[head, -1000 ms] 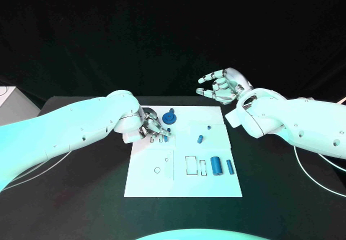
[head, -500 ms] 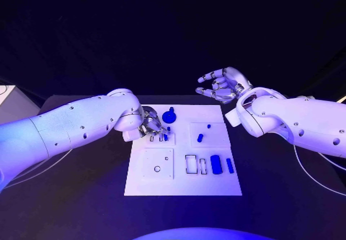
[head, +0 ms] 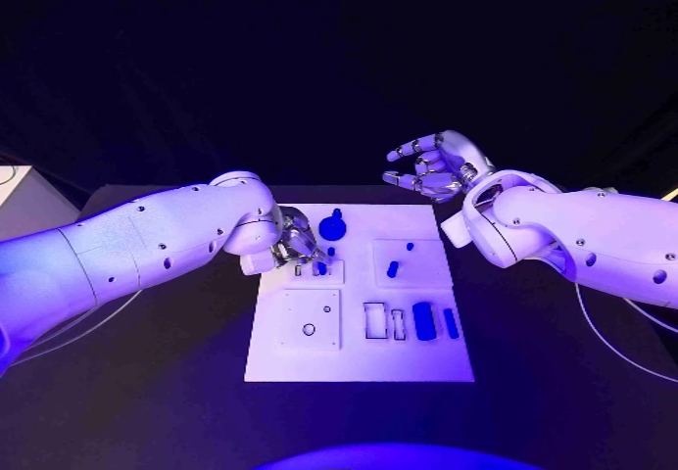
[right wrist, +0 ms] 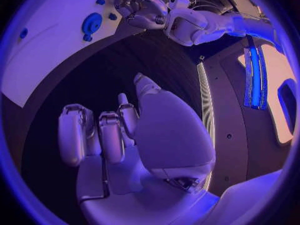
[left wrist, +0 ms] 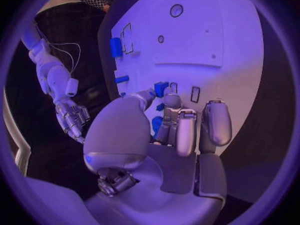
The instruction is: Assemble the parts on the task board
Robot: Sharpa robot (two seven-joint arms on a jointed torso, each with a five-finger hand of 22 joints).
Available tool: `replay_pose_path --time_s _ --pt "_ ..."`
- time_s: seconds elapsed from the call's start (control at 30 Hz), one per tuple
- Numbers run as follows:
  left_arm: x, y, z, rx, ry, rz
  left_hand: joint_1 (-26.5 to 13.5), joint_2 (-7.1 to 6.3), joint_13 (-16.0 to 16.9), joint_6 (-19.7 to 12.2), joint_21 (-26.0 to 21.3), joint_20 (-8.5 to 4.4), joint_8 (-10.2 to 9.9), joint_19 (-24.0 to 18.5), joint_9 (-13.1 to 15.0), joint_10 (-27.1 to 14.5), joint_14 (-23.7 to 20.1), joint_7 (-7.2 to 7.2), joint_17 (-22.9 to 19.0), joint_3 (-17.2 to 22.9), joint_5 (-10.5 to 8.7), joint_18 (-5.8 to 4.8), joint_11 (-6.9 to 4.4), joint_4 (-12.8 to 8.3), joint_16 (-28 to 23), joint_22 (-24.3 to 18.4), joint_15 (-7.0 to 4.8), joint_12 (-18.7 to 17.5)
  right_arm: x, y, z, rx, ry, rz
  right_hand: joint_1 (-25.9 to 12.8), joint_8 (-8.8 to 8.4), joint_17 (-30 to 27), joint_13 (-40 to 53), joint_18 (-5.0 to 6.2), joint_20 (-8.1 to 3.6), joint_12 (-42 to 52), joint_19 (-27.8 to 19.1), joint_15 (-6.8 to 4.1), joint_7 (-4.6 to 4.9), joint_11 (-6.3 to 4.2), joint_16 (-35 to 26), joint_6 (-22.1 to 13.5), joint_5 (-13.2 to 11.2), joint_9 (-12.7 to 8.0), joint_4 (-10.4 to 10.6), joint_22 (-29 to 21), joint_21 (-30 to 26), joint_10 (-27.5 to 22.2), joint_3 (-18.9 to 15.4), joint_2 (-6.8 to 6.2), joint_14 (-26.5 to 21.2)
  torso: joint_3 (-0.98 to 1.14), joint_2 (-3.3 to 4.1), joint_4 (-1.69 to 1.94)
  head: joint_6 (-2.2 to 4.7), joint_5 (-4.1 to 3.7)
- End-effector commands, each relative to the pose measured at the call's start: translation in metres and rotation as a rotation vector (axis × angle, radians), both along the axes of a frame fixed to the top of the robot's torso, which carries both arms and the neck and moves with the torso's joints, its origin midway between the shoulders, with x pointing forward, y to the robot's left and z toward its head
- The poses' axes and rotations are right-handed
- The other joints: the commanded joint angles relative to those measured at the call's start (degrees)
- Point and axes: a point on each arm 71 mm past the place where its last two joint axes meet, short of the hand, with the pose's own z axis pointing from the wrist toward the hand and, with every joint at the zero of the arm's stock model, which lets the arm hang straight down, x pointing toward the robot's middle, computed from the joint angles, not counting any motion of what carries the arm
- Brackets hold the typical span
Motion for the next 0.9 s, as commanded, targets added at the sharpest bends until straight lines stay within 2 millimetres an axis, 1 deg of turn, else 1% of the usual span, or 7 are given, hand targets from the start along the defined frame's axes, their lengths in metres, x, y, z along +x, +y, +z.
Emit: replay_pose_path --time_s 0.03,0.17,0.2,0.3,0.4,0.7,0.9 --pt "-0.003 -0.002 -0.002 -0.007 0.019 -0.021 1.5 0.11 -0.4 0.1 0.2 -0.08 -0.6 0.2 -0.2 0.1 3.8 -0.23 9.4 2.0 0.04 -1.07 -0.25 -0.8 0.2 0.1 -0.34 -0.6 -0.001 0.001 -0.001 -0.006 0.004 0.018 -0.2 0.33 10.0 2.8 1.06 -0.33 0.4 0.6 -0.44 -0.07 -0.15 -0.2 0.5 0.3 0.0 0.1 7.4 -0.2 0.4 0.3 -0.12 4.7 -0.13 -0.04 0.03 0.12 -0.09" --pt "-0.004 -0.002 -0.003 -0.020 0.020 -0.016 3.4 -0.23 -1.5 0.0 0.3 -0.24 -1.4 0.2 -0.1 -0.4 3.9 -0.17 9.7 8.3 0.08 -1.08 -0.25 -3.9 0.3 0.2 -0.46 -1.9 0.000 0.001 -0.002 -0.007 0.005 0.017 -0.2 0.33 10.0 2.8 1.06 -0.33 0.4 0.6 -0.44 -0.07 -0.15 -0.2 0.5 0.3 0.0 0.1 7.4 -0.2 0.4 0.3 -0.12 4.7 -0.13 0.00 0.05 0.18 -0.09" --pt "-0.004 -0.002 -0.003 -0.024 0.019 -0.014 2.1 -1.19 -1.8 0.1 0.3 -0.19 -1.4 0.2 0.4 -0.1 3.9 0.19 9.8 12.3 -0.10 -1.10 0.11 -5.3 0.3 0.3 -0.20 -2.4 0.000 0.001 -0.002 -0.006 0.005 0.017 -0.2 0.33 10.0 2.8 1.06 -0.33 0.4 0.6 -0.44 -0.07 -0.15 -0.2 0.5 0.3 0.0 0.1 7.4 -0.2 0.4 0.3 -0.12 4.7 -0.13 -0.01 0.06 0.16 -0.08" --pt "-0.005 0.000 -0.002 -0.035 0.014 -0.006 0.2 -1.85 -1.7 -0.2 0.3 -0.04 -1.1 0.1 1.5 0.4 3.9 0.37 9.8 17.6 0.08 -1.07 0.25 -8.3 0.3 0.3 0.02 -2.6 0.000 0.000 -0.002 -0.006 0.007 0.015 -0.2 0.33 10.0 2.8 1.06 -0.33 0.4 0.6 -0.44 -0.07 -0.15 -0.2 0.5 0.3 0.0 0.1 7.4 -0.2 0.4 0.3 -0.12 4.7 -0.10 -0.05 0.09 0.11 -0.03" --pt "-0.006 0.002 -0.002 -0.044 0.010 0.000 -2.2 -2.34 0.1 0.3 0.5 0.04 -0.6 0.4 2.6 2.0 4.0 0.49 10.0 21.4 3.06 -1.12 0.19 -10.7 0.3 0.7 0.02 -1.5 -0.001 -0.001 -0.003 -0.007 0.008 0.013 -0.2 0.33 10.0 2.8 1.06 -0.33 0.4 0.6 -0.44 -0.07 -0.15 -0.2 0.5 0.3 0.0 0.1 7.4 -0.2 0.4 0.3 -0.12 4.7 -0.09 -0.08 0.16 0.07 -0.12" --pt "-0.007 0.008 0.003 -0.066 -0.017 0.021 -6.1 -3.81 4.7 1.9 1.3 -0.53 0.5 2.0 4.5 5.9 4.7 -0.29 11.4 23.6 11.33 -1.51 -0.61 -13.5 0.9 2.8 -0.73 1.6 0.000 -0.005 -0.004 -0.006 0.012 0.004 -0.3 0.42 9.9 2.8 1.08 -0.35 0.4 0.5 -0.47 -0.10 -0.18 -0.2 0.6 0.4 0.0 0.2 7.4 -0.3 0.4 0.4 -0.08 4.7 -0.04 -0.19 0.24 -0.16 -0.04" --pt "-0.007 0.010 0.006 -0.064 -0.044 0.025 -7.3 -4.55 6.6 2.7 1.6 -0.94 0.8 2.7 5.4 7.5 5.1 -0.73 12.3 23.9 15.19 -1.69 -1.04 -14.4 1.3 3.6 -1.15 2.8 0.000 -0.007 -0.004 -0.007 0.014 0.000 -0.4 0.44 9.8 2.7 1.10 -0.36 0.4 0.5 -0.48 -0.11 -0.18 -0.3 0.6 0.4 0.0 0.2 7.3 -0.3 0.3 0.4 -0.06 4.7 0.01 -0.31 0.31 -0.28 0.08"
